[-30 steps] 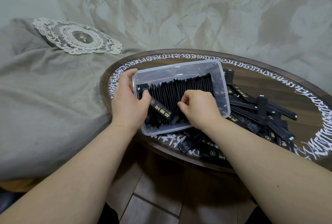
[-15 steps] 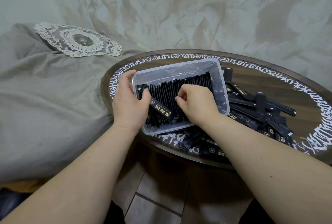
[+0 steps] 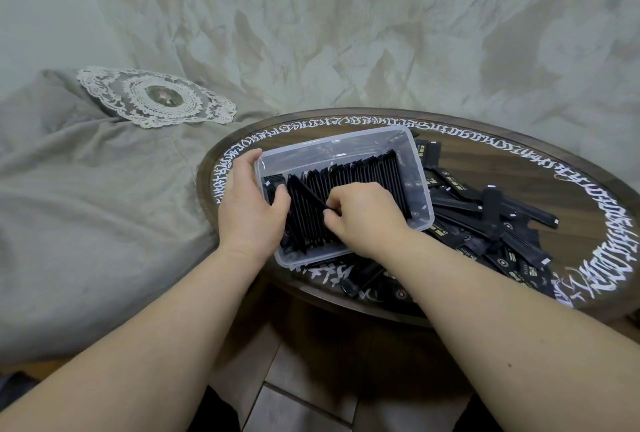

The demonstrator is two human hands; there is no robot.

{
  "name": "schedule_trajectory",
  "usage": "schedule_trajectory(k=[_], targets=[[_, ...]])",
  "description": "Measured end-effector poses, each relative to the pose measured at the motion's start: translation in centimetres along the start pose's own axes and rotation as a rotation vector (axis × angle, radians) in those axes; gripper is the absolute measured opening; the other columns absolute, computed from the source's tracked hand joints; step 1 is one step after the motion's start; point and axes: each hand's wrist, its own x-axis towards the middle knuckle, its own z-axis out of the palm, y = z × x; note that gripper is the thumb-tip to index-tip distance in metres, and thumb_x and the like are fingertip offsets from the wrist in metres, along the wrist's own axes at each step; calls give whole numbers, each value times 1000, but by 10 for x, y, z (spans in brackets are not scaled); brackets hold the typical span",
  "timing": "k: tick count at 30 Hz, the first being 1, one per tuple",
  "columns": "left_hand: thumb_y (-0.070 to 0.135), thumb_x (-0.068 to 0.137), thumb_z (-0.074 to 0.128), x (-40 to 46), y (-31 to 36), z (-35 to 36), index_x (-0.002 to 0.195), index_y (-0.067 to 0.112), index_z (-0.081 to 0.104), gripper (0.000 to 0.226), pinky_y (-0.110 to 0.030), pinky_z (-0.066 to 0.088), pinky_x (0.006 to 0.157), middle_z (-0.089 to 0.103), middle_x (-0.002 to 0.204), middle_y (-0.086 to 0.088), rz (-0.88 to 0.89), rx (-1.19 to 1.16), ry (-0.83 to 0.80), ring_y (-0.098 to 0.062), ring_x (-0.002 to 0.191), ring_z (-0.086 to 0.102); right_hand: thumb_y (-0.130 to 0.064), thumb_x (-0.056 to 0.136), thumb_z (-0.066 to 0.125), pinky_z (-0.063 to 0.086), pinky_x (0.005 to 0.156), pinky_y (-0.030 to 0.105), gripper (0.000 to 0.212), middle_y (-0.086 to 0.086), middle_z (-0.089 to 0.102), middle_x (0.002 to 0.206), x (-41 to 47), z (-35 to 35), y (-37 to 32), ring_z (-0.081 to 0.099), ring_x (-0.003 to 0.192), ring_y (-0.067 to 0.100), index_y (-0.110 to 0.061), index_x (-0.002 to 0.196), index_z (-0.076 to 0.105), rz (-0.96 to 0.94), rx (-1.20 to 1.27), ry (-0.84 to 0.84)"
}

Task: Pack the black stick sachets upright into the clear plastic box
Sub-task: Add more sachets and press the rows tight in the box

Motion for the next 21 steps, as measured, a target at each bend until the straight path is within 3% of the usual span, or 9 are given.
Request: schedule_trajectory(k=[3,9,12,16,19,21], targets=[[20,88,62,-1,3,-2,140,18,35,59,-21,31,92,46,136,-2,39,79,-30,-15,122,44,-30,89,56,51,79,34,16,-1,68,85,-3,-9,11,61,88,23,-19,90,69,144,133,87],[22,87,67,-4,-6,-9,145,17,30,69,-30,33,103,40,144,-3,61,123,-63,-18,129,38,-27,89,61,36,70,21,10,-15,54,64,-5,-18,33,54,77,12,-18,88,66,264,231,127],[24,85,68,-5,-11,-8,146,20,29,72,-35,36,106,45,142,-1,21,78,-47,-19,128,42,-27,89,61,39,71,22,9,-14,54,63,-5,-12,31,54,75,11,-21,82,62,240,221,87],[28,84,68,-5,-12,-7,145,29,27,74,-42,43,101,55,133,-1,2,22,-53,-21,119,53,-29,90,60,47,74,27,9,-11,58,72,-3,-5,22,58,81,15,-21,87,64,200,206,89],[26,84,68,-7,-9,-7,144,33,29,72,-36,47,88,62,117,-8,5,3,-49,-26,100,60,-28,90,59,50,77,30,11,-6,63,79,-1,0,20,60,84,17,-19,88,65,191,180,74],[24,83,68,-7,-9,-7,144,33,30,72,-30,45,80,64,95,0,0,-27,-53,-14,84,60,-28,89,59,50,78,33,11,-4,66,83,0,3,20,61,86,19,-19,88,66,188,158,67]])
